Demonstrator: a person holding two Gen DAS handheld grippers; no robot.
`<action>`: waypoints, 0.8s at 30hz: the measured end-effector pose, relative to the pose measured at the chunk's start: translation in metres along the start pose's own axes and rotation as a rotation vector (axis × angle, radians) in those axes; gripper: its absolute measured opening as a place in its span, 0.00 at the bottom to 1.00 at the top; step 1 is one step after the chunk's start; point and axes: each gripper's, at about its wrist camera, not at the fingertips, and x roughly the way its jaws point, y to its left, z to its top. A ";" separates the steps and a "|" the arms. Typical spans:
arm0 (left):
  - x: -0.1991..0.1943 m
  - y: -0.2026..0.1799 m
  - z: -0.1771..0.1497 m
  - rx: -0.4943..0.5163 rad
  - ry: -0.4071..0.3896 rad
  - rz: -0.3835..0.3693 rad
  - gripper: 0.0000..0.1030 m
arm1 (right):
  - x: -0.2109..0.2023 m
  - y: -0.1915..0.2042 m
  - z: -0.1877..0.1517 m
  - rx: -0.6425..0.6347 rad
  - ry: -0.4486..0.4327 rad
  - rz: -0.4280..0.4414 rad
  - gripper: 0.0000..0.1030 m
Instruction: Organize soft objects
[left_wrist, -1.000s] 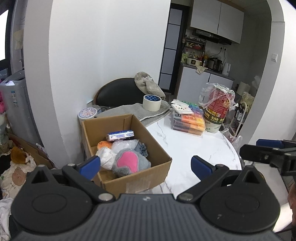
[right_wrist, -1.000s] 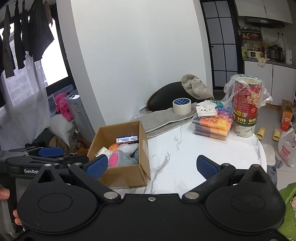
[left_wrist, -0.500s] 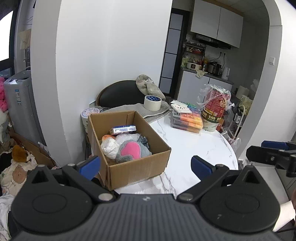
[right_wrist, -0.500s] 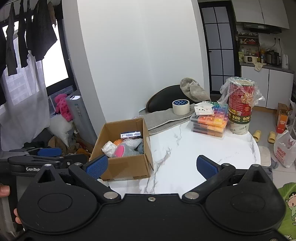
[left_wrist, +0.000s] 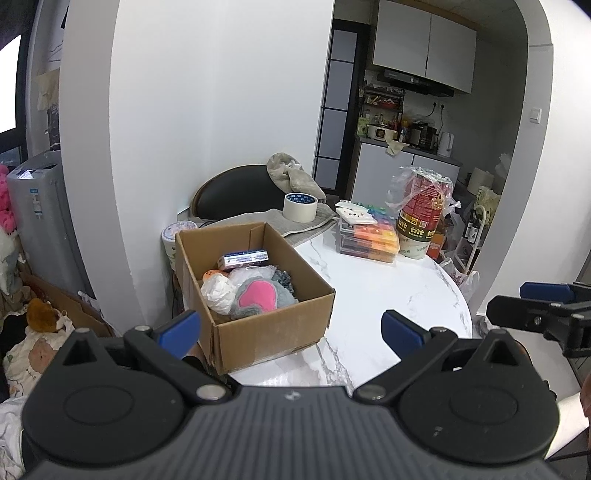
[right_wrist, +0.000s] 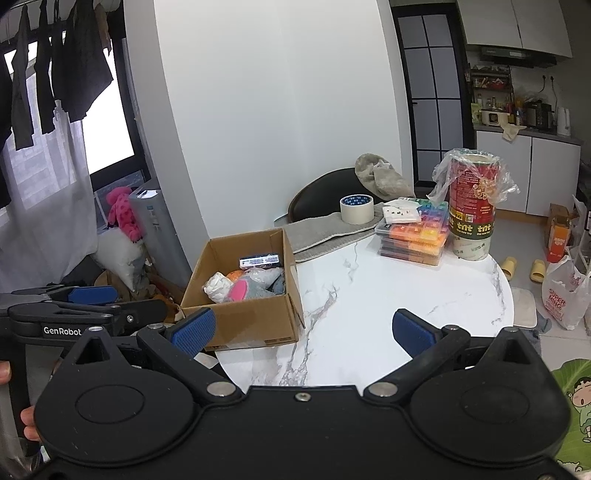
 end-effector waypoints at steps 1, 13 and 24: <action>0.000 -0.001 0.000 0.001 0.000 0.000 1.00 | -0.001 0.000 0.000 0.000 -0.001 -0.001 1.00; -0.001 -0.004 -0.001 0.005 -0.002 0.001 1.00 | -0.004 -0.002 0.000 -0.004 -0.008 -0.009 1.00; -0.003 -0.004 -0.001 0.011 0.004 -0.013 1.00 | -0.006 -0.005 -0.001 -0.003 -0.011 -0.026 1.00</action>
